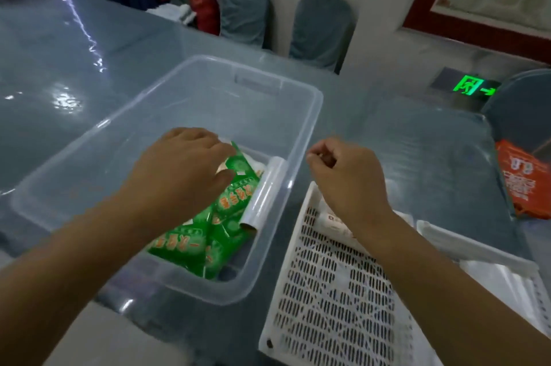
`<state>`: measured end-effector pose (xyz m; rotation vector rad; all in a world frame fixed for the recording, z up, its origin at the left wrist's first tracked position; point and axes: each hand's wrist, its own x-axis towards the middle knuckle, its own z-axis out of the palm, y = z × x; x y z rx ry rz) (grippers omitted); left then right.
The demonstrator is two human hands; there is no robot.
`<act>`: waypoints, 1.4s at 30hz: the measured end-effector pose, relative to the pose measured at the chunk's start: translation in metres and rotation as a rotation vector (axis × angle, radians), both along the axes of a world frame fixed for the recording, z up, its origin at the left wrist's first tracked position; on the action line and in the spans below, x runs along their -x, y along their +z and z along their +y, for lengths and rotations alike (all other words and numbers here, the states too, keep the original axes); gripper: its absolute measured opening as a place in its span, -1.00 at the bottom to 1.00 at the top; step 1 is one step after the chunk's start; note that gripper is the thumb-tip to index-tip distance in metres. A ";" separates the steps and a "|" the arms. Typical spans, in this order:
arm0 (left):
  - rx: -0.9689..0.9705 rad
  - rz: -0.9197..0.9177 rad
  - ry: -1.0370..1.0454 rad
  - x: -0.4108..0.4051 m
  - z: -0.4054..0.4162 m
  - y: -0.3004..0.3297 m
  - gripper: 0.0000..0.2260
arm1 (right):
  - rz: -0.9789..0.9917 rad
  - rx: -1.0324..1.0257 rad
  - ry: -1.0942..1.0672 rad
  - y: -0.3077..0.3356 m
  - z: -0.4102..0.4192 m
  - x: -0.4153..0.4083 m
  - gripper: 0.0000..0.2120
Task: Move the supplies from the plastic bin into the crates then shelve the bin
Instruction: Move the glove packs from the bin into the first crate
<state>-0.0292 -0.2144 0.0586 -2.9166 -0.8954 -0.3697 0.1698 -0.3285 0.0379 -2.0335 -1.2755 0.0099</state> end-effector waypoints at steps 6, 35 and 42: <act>0.005 0.130 -0.055 0.055 0.121 -0.014 -0.66 | -0.039 0.198 0.032 -0.003 0.118 0.063 -0.91; -0.045 0.213 -0.302 0.074 0.207 -0.048 -0.57 | 1.048 0.211 -0.225 -0.053 0.183 0.119 -0.82; 0.502 -0.133 -0.285 0.010 0.174 -0.006 -0.45 | 1.065 -0.337 -0.251 0.010 0.117 0.081 -0.86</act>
